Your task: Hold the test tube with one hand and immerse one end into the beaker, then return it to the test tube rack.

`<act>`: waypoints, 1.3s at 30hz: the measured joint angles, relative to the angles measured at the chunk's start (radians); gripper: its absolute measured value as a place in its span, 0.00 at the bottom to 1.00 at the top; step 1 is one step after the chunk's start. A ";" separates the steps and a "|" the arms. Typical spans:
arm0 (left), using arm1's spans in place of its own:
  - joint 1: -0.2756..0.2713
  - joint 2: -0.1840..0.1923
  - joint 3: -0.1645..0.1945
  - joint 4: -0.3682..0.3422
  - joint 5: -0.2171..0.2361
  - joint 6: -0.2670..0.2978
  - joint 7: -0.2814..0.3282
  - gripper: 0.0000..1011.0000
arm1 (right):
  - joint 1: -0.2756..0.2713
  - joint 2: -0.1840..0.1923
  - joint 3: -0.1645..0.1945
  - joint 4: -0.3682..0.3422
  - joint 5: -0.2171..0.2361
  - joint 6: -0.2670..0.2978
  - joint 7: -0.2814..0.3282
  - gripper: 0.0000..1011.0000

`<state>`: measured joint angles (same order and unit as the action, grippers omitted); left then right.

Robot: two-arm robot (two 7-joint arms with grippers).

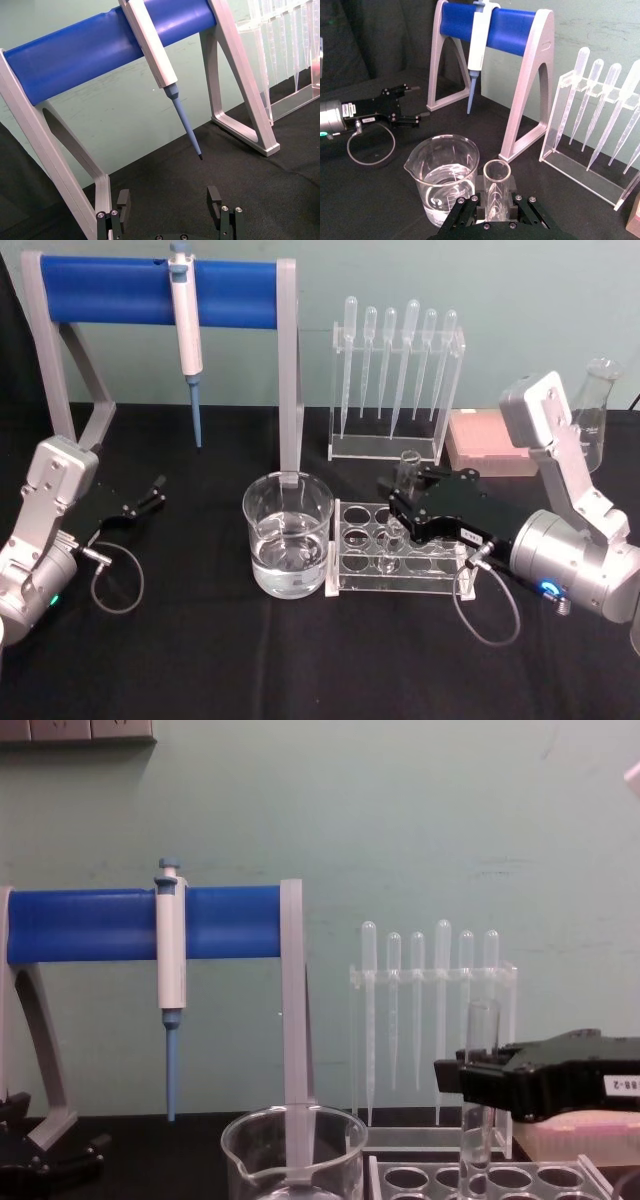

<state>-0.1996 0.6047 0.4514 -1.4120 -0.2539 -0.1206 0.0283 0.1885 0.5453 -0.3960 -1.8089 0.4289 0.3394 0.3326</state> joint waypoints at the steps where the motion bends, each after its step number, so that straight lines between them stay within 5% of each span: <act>1: 0.000 0.000 0.000 0.000 0.000 0.000 0.000 0.99 | -0.001 0.000 -0.001 0.001 -0.003 -0.001 0.001 0.23; 39: 0.000 0.000 0.000 0.000 0.000 0.000 0.000 0.99 | -0.009 -0.014 -0.005 0.020 -0.029 0.000 0.019 0.23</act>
<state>-0.1996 0.6047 0.4514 -1.4120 -0.2539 -0.1205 0.0283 0.1797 0.5310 -0.4011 -1.7889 0.3994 0.3394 0.3519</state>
